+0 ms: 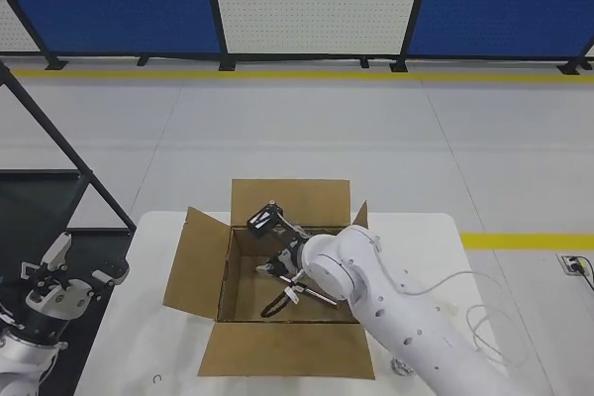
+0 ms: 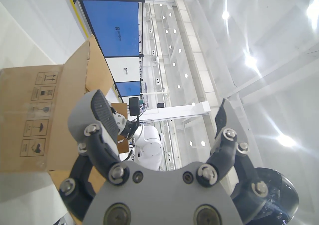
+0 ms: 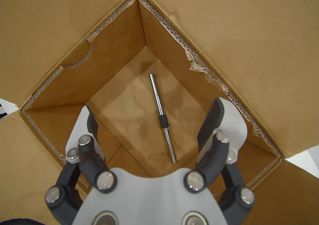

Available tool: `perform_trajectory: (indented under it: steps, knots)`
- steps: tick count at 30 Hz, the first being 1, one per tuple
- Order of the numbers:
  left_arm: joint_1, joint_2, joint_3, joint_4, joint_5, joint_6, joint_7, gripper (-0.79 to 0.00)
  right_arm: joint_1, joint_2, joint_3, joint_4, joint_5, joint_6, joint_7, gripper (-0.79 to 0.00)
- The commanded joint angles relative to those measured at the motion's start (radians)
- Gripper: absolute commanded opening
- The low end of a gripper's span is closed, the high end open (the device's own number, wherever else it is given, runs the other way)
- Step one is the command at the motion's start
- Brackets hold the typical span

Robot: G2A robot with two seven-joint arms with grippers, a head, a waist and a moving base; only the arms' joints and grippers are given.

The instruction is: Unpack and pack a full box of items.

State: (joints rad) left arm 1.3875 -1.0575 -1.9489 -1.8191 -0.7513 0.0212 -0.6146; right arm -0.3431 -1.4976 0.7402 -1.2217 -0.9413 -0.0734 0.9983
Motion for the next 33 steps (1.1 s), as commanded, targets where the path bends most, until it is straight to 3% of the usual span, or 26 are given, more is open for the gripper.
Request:
perform_trajectory:
  steps: [1, 7, 11, 19, 26, 28, 31, 33]
  knots:
    - [0.000, 0.000, 0.000, 0.000, 0.000, 0.000, 0.000, 0.000, 0.000, 0.000, 0.000, 0.000, 0.000, 0.000, 0.000, 0.000]
    - [0.004, 0.000, 0.011, -0.009, 0.010, 0.003, 0.000, 0.000, -0.011, -0.001, -0.005, 0.005, -0.010, 0.018, -0.005, 0.000]
    - [0.004, -0.003, 0.036, -0.021, 0.007, 0.001, 0.023, 0.000, 0.019, -0.030, -0.056, 0.100, -0.021, 0.097, 0.076, 0.000]
    - [0.015, -0.006, 0.039, -0.025, -0.006, -0.014, 0.039, 0.000, 0.093, -0.102, -0.135, 0.419, 0.061, -0.020, 0.037, 0.000]
    - [0.015, -0.006, 0.039, -0.025, -0.006, -0.014, 0.039, 0.000, 0.127, -0.152, -0.172, 0.587, 0.080, -0.112, -0.032, -0.009]
    - [0.015, -0.006, 0.039, -0.025, -0.006, -0.014, 0.039, 0.000, 0.134, -0.164, -0.179, 0.620, 0.082, -0.123, -0.044, -0.206]
    - [0.015, -0.006, 0.039, -0.025, -0.006, -0.014, 0.039, 0.000, 0.142, -0.182, -0.190, 0.664, 0.080, -0.135, -0.057, -0.231]
    - [0.015, -0.006, 0.039, -0.025, -0.006, -0.014, 0.039, 0.000, 0.143, -0.195, -0.199, 0.685, 0.079, -0.133, -0.062, -0.326]
